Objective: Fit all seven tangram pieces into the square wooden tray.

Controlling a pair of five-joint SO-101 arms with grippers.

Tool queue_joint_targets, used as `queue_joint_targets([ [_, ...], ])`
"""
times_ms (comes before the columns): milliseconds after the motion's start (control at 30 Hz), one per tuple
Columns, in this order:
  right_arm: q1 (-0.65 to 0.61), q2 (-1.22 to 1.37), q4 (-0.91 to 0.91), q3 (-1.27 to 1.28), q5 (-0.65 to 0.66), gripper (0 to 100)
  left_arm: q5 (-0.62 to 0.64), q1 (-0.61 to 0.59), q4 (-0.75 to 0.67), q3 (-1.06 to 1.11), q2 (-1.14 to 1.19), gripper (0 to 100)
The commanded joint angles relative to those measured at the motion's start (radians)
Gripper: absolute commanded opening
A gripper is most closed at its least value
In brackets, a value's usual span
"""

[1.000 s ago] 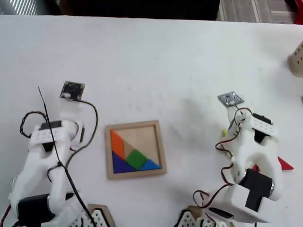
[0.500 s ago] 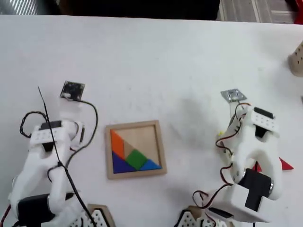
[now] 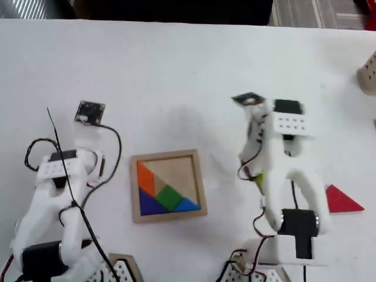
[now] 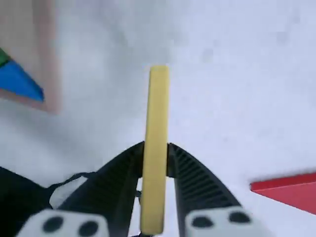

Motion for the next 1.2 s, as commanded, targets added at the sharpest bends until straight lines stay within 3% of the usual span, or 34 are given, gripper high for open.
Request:
queue_joint_targets([
  [0,-0.200,-0.030,0.076,-0.083,-0.028,1.7,0.005,0.008,-0.018,-0.044,-0.001,3],
  [233,-0.611,-0.025,0.076,-0.169,-0.160,1.7,0.005,-0.013,-0.020,-0.046,-0.001,3],
  [400,-0.789,-0.016,-0.036,-0.193,-0.358,1.7,0.005,-0.013,-0.020,-0.046,-0.001,3],
  [500,-0.835,0.010,-0.159,-0.141,-0.454,1.7,0.005,-0.013,-0.020,-0.046,-0.001,3],
  [733,-0.851,0.122,-0.329,-0.083,-0.466,3.0,0.005,-0.013,-0.020,-0.046,-0.001,3],
  [967,-0.909,0.151,-0.346,-0.083,-0.463,26.1,0.005,-0.013,-0.020,-0.046,-0.001,3],
  [1167,-0.894,0.081,-0.214,-0.173,-0.457,28.3,0.003,-0.013,-0.020,-0.046,-0.001,3],
])
